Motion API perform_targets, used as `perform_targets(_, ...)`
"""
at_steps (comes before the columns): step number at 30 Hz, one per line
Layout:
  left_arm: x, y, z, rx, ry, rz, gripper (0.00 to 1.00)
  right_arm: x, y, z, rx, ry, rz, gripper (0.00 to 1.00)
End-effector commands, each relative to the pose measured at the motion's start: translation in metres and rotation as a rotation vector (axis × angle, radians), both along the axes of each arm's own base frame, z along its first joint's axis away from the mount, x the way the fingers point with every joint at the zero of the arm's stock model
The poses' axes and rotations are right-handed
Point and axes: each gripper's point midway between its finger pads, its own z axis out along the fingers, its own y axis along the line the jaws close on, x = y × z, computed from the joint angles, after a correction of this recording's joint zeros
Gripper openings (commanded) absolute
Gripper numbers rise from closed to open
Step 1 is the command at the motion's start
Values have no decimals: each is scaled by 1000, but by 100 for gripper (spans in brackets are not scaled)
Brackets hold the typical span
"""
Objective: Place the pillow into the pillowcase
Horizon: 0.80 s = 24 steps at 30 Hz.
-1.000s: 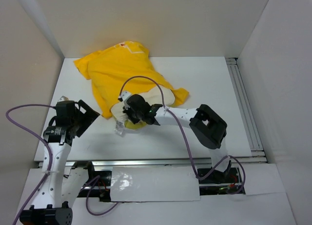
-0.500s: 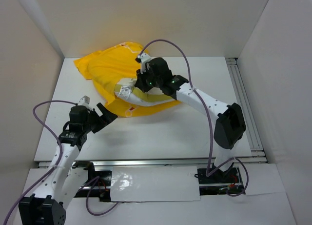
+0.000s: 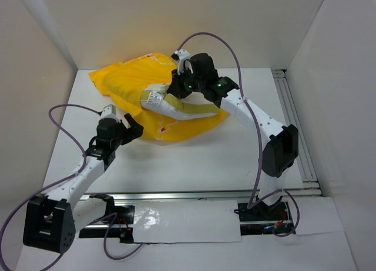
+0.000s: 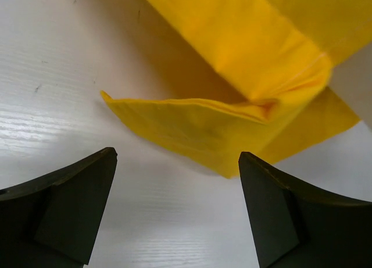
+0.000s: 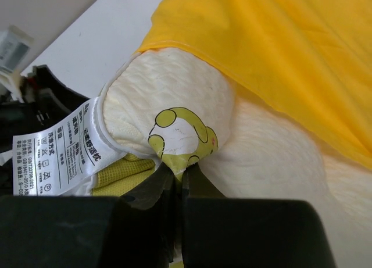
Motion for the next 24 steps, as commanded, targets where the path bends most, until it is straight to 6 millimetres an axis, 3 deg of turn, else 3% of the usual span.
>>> perform_targets(1, 28, 5, 30, 104, -139, 9, 99, 13, 4, 68, 116, -154, 18, 0)
perform_targets(3, 32, -11, 29, 109, -161, -85, 99, 17, 0, 68, 120, -147, 5, 0)
perform_targets(4, 38, -20, 43, 105, -219, -116, 99, 19, 1, 63, 115, -140, 5, 0)
perform_targets(9, 50, -41, 54, 92, -289, -218, 99, 18, 3, 65, 122, -146, 13, 0)
perform_targets(12, 61, -54, 68, 84, -331, -262, 99, 18, 5, 56, 114, -127, 25, 0)
perform_targets(13, 65, -55, 59, 87, -299, -265, 99, 16, 8, 54, 126, -117, 37, 0)
perform_targets(14, 71, -56, 63, 86, -305, -264, 99, 19, 5, 57, 133, -124, 37, 0)
perform_targets(16, 74, -59, 54, 92, -262, -268, 93, 19, 5, 57, 133, -124, 37, 0)
perform_targets(17, 77, -58, 44, 98, -238, -261, 86, 19, 5, 57, 133, -124, 37, 0)
perform_targets(18, 79, -59, 50, 97, -250, -260, 53, 21, 4, 56, 130, -126, 26, 0)
perform_targets(19, 78, -63, 48, 88, -241, -285, 35, 22, 3, 51, 122, -119, 17, 0)
perform_targets(20, 78, -63, 48, 97, -244, -289, 8, 20, 2, 52, 122, -119, 17, 0)
perform_targets(21, 74, -66, 52, 86, -245, -294, 0, 22, 1, 54, 124, -128, 8, 0)
perform_targets(24, 59, -75, 59, 73, -254, -319, 0, 28, -4, 53, 125, -158, -38, 0)
